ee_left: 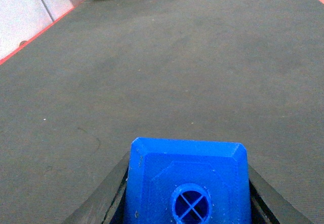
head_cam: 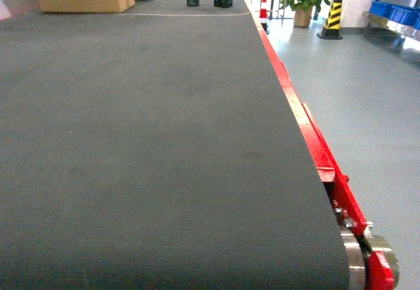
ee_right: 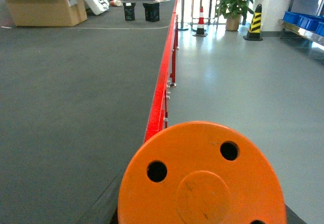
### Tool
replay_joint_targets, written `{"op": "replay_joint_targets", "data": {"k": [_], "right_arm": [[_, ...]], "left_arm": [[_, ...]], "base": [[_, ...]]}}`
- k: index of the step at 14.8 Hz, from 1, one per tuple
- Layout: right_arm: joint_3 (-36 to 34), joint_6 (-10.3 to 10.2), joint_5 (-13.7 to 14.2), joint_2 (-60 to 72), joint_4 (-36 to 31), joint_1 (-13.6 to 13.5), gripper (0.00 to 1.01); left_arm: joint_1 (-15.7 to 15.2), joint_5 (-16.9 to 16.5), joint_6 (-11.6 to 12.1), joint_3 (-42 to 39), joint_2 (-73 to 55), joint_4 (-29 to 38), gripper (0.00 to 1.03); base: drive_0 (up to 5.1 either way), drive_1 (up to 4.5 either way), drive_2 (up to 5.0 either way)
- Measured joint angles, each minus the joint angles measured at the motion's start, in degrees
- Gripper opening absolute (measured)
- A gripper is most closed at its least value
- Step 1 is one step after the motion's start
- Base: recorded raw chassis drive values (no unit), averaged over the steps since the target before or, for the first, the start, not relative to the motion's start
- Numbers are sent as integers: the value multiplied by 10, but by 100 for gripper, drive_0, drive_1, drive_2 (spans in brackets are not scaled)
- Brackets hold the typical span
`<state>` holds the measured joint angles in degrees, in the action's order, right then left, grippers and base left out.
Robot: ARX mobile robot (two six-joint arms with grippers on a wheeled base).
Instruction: Sort blue parts and orange caps into right shelf containers
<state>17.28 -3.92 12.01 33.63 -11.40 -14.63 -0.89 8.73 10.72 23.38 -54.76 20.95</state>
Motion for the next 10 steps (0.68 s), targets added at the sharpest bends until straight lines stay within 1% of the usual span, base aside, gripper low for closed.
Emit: {"op": "replay_joint_targets", "data": {"k": [10], "right_arm": [[0,1,0,0,1,0,44]], "left_arm": [[0,0,0,0,0,-2,45]], "base": [[501,-244,-244]]}}
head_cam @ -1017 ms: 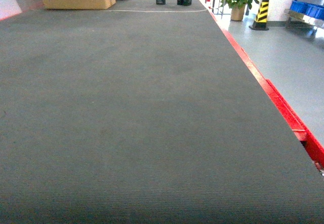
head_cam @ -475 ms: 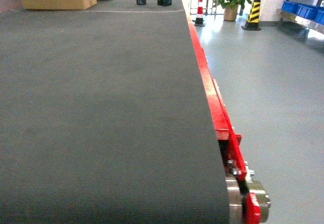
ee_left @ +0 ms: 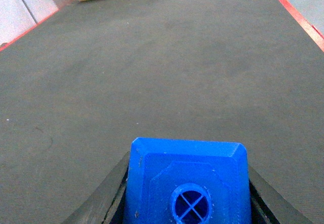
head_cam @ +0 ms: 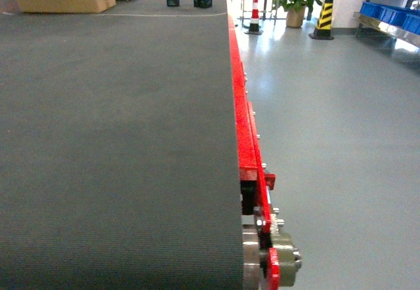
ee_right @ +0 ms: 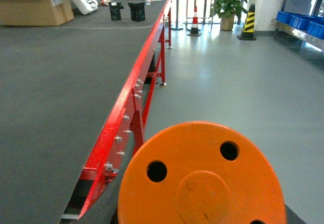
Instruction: Sort blue parts and orange caps into right shelf containers
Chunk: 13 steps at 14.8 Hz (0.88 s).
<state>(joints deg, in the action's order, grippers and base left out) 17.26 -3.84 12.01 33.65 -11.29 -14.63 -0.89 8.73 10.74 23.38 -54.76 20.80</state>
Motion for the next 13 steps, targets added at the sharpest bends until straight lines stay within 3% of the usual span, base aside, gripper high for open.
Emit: {"op": "replay_joint_targets", "data": {"k": [13], "right_arm": [[0,0,0,0,-1,0,44]], "left_arm": [[0,0,0,0,0,2,45]], "base": [[505,-241,-241]]}}
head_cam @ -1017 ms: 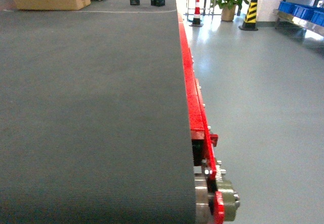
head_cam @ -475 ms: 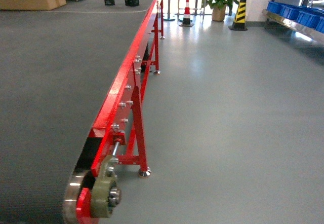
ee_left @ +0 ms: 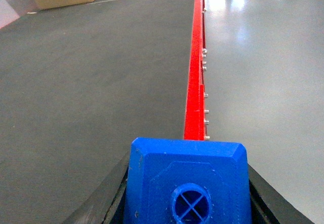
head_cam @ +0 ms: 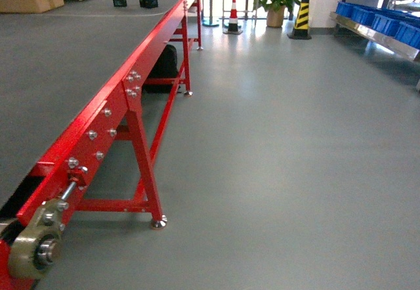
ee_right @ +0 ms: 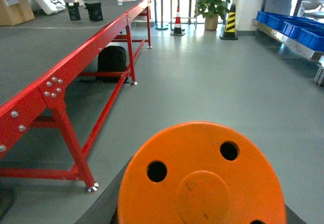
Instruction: Sort blue parts and orange caps into right shelf containers
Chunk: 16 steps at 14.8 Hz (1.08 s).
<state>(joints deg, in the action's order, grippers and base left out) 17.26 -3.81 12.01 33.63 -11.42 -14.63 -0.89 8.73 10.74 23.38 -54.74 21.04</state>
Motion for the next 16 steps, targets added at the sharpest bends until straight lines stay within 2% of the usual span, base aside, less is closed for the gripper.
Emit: {"op": "replay_joint_targets", "data": {"k": [8,9,11,16], "right_arm": [[0,0,0,0,0,0,44],[0,0,7,0,2,1,44],[0,0,2,0,0,0,44],[0,0,2,-1,1,0,44]], "left_arm": [[0,-2,0,0,-1,0,45],[4,-5,0,0,-1,0,45],[3,-5,0,0,-1,-1,45],[1,-2,0,0,1,-1,45]], "base": [[510,-222,-245],[0,0,0],[69,69,69],[25,455,-405]]}}
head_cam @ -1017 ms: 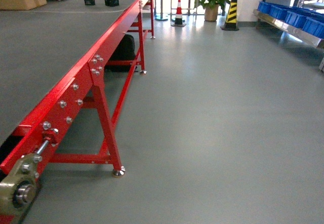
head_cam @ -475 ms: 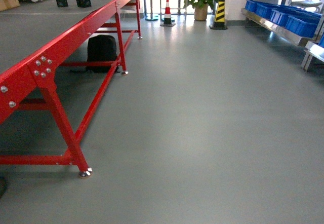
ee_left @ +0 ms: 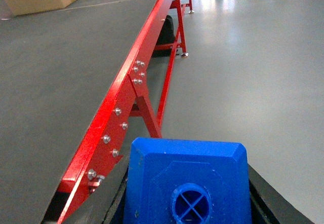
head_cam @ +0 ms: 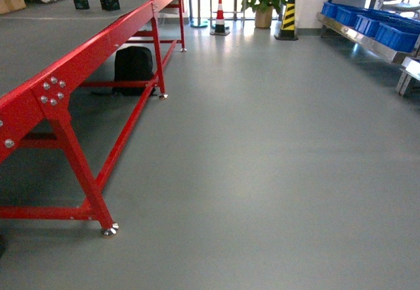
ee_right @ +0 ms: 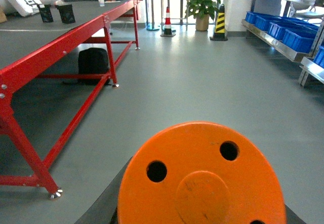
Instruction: Sort blue parts and orange caps into right shelf containers
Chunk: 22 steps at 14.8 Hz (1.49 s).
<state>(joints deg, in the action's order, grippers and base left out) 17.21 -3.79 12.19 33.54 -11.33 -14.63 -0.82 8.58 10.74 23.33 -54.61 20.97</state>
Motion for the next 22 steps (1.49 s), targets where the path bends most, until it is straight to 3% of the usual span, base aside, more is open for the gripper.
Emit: {"op": "replay_joint_targets", "data": {"k": [22], "right_arm": [[-1,0,0,1,1,0,44]], "left_arm": [[0,0,0,0,-2,1,44]], "base": [[0,429,-428]]}}
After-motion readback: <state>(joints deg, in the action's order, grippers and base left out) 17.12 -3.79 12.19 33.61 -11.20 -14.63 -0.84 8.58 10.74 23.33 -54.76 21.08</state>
